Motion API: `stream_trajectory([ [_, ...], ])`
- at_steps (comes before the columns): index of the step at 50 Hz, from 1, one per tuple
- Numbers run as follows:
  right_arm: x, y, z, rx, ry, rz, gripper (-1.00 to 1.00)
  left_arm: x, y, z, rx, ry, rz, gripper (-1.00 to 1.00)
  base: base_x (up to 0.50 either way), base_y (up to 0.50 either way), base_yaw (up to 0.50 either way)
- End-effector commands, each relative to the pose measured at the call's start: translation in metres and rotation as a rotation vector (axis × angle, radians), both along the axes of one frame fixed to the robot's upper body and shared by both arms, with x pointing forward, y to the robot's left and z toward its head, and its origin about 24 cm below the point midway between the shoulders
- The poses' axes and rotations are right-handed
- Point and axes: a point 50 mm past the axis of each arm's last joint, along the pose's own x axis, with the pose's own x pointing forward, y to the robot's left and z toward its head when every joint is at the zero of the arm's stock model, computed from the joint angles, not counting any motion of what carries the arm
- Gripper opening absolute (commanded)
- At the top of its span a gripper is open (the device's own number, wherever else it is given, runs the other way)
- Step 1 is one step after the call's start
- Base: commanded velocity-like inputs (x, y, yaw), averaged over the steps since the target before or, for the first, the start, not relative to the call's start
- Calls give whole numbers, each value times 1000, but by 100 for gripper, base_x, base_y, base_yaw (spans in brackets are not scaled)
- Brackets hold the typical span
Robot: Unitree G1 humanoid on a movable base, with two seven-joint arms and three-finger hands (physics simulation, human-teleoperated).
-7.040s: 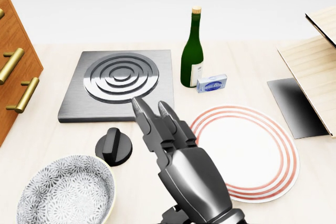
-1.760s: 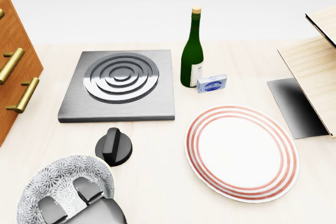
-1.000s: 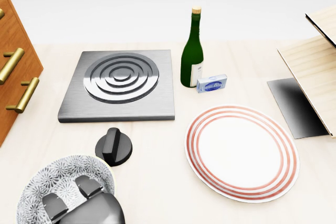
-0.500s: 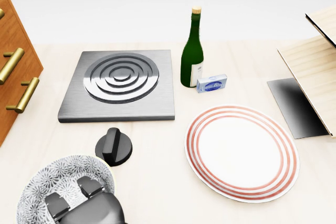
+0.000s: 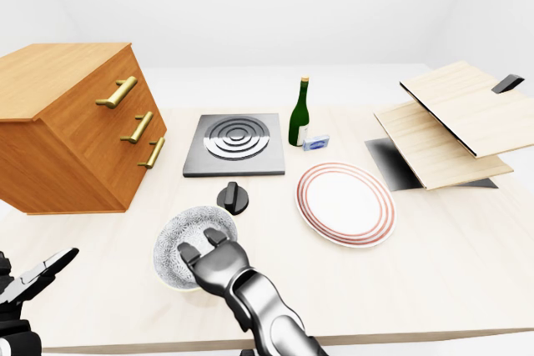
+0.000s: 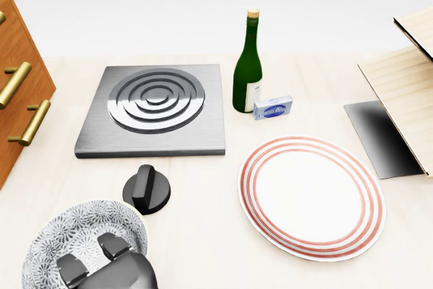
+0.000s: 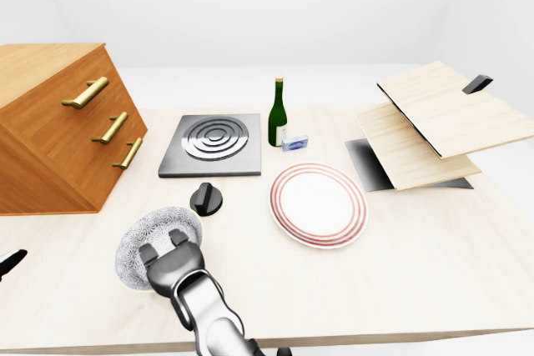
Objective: Pick up the akita bowl and put it on the plate.
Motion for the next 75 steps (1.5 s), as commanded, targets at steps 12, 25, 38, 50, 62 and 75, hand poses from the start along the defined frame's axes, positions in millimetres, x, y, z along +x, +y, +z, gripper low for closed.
stream_trajectory([
  [12, 0, 1, -7, -10, 20, 2, 15, 1, 0, 0, -1, 0, 1, 100, 0, 0, 0],
  [25, -1, 1, -7, -6, 21, 3, -100, 1, 0, 0, -2, -1, 1, 100, 0, 0, 0],
  [38, -3, 2, -10, 3, 26, 6, -100, 0, 0, 0, -3, -2, 3, 100, 0, 0, 0],
  [50, 1, -2, 1, 1, -2, -4, -100, 1, 0, 0, -2, -2, 3, 100, 0, 0, 0],
  [62, 1, -8, 16, -13, -42, -13, -100, 1, 1, -2, -1, -3, 5, 100, 0, 0, 0],
  [75, 4, -17, 33, 20, -113, -50, -100, -1, 1, 0, 0, -4, 6, 100, 0, 0, 0],
])
